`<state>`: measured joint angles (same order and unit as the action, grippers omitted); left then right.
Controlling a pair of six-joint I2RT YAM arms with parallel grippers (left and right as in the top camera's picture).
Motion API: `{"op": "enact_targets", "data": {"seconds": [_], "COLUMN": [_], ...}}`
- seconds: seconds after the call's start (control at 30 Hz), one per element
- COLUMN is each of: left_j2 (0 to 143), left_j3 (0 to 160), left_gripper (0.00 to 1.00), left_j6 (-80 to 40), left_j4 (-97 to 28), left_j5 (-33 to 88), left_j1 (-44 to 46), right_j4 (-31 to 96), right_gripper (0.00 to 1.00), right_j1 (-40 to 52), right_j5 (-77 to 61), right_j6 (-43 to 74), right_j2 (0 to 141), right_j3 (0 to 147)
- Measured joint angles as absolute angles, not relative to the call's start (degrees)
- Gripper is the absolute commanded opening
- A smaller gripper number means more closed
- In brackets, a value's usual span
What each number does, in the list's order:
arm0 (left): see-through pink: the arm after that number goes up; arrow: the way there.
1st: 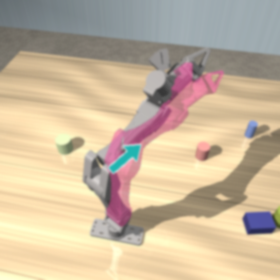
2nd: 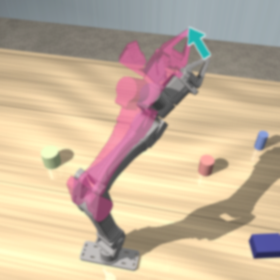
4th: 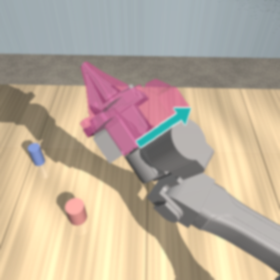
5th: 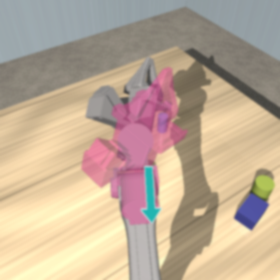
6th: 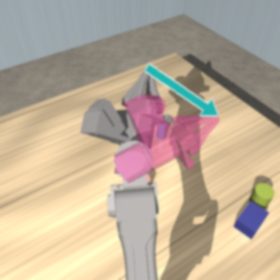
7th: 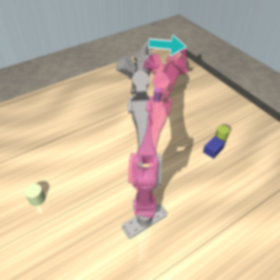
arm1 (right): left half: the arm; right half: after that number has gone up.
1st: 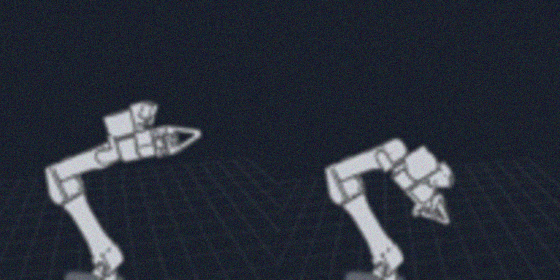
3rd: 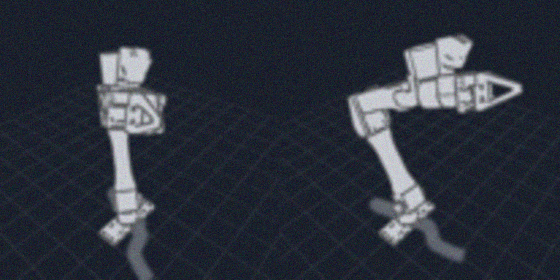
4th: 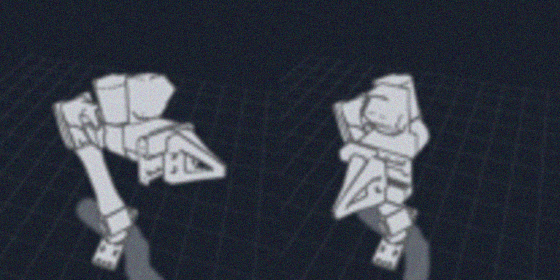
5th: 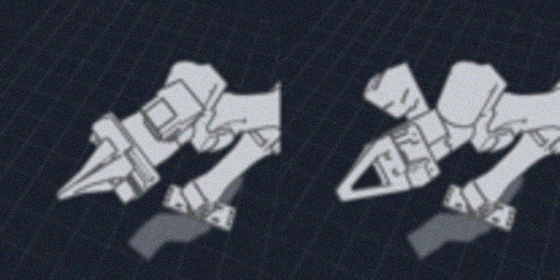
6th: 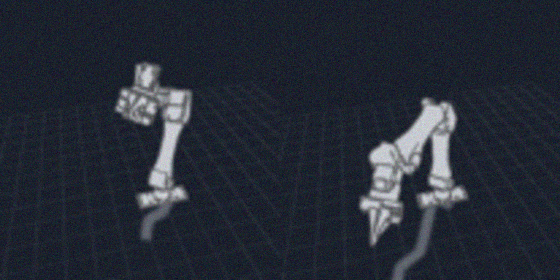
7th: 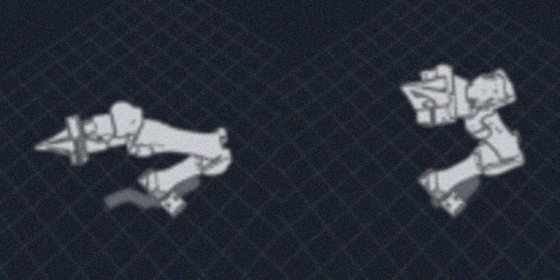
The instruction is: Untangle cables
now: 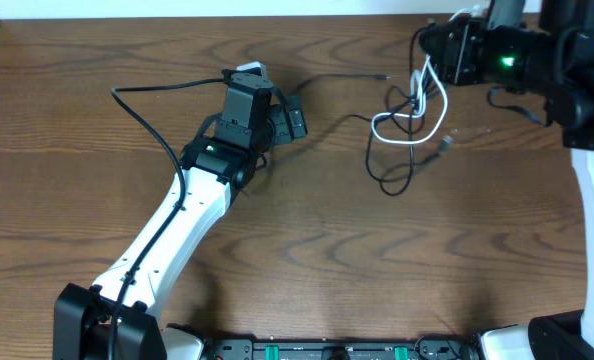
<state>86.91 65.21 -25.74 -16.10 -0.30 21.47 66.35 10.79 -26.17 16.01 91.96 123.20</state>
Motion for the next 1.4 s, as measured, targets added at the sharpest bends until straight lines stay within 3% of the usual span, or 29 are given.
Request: {"op": "enact_targets", "data": {"seconds": [0.3,0.7,1.0,1.27,1.4], "left_j2": [85.19,78.89,78.91,78.91,78.91], "left_j3": [65.21,65.21,65.21,65.21,65.21], "left_gripper": [0.97,0.97,0.97,0.98,0.97], "left_j6": [-25.39,-23.68,-23.66,-23.53,-23.51], "left_j4": [-15.16,-16.91,-17.8,-17.8,-17.8], "left_j5": [-0.3,-0.3,-0.32,-0.32,-0.32], "left_j1": [21.47,20.32,19.2,19.22,19.22], "right_j4": [71.59,76.23,77.25,84.12,89.03], "right_gripper": [0.01,0.01,0.26,0.73,0.77], "right_j1": [12.4,20.58,21.98,17.98,15.38], "right_j5": [-20.78,-15.4,-13.85,-11.77,-10.37], "right_j6": [16.16,16.29,15.99,14.0,12.34], "right_j2": [95.15,116.09,124.7,122.04,116.88], "right_j3": [120.46,114.06,113.86,117.49,118.54]}}
